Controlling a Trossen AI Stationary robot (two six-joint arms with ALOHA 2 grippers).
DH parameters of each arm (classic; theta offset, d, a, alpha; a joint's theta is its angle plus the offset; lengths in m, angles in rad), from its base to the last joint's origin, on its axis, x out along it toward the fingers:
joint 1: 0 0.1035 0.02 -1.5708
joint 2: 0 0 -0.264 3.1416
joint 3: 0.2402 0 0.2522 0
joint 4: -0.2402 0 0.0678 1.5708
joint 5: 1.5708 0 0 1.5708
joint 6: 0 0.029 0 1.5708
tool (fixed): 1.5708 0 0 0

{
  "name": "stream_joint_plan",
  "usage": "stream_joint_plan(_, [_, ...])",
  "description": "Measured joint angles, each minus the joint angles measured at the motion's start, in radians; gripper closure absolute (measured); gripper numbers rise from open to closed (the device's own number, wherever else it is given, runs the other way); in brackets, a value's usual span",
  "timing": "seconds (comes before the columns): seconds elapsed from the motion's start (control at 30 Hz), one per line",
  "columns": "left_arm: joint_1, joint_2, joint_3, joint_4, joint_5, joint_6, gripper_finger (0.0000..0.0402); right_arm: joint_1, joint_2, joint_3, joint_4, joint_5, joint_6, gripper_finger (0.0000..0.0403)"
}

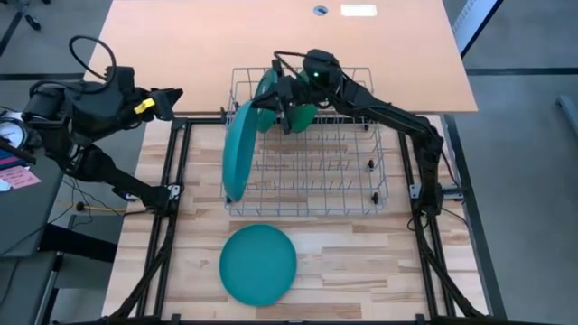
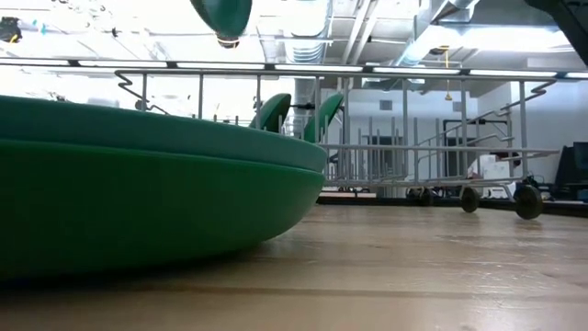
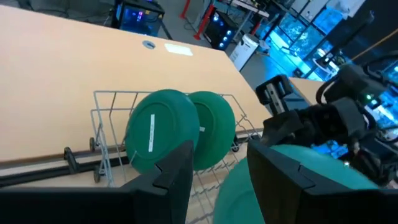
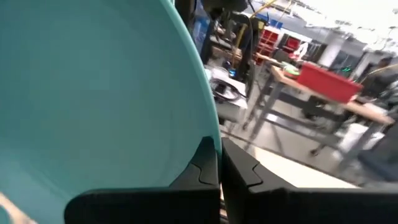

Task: Sort dishes
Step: Put the blue plate into the dish rack

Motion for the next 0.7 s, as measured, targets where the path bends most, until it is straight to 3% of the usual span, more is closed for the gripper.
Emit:
stream_joint_plan(0.2, [0.000, 0.001, 0.000, 0.000, -0.013, -0.047, 0.0256, 0.016, 0.031, 0.001, -0.043, 0.184, -0.310, 0.0403])
stream_joint_plan(0.4, [0.000, 0.001, 0.000, 0.004, -0.071, -0.078, 0.0257, 0.021, 0.064, 0.002, -0.056, 0.196, -0.408, 0.0403])
stream_joint_plan(0.7, [0.000, 0.008, 0.000, 0.003, -0.075, -0.069, 0.0262, 0.029, 0.067, 0.001, -0.094, 0.186, -0.433, 0.0403])
